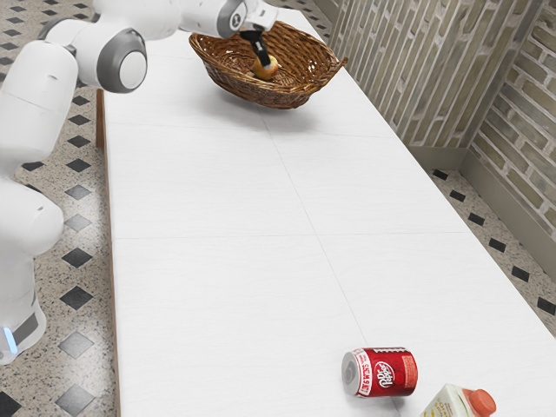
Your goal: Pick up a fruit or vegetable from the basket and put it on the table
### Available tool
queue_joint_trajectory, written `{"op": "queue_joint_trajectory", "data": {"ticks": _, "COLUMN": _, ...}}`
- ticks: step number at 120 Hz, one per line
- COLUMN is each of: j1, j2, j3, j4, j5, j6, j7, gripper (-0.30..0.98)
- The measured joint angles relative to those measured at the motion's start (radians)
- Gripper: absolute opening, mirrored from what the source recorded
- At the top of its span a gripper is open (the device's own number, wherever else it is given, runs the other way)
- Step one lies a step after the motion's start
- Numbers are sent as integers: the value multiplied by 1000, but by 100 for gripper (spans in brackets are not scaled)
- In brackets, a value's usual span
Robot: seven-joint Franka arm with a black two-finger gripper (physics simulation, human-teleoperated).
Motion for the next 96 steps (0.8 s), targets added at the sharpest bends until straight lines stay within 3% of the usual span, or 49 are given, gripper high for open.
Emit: {"op": "queue_joint_trajectory", "data": {"ticks": 96, "j1": 1, "j2": 83, "j3": -7, "j4": 48, "j5": -12, "j6": 61, "j7": 5, "gripper": 62}}
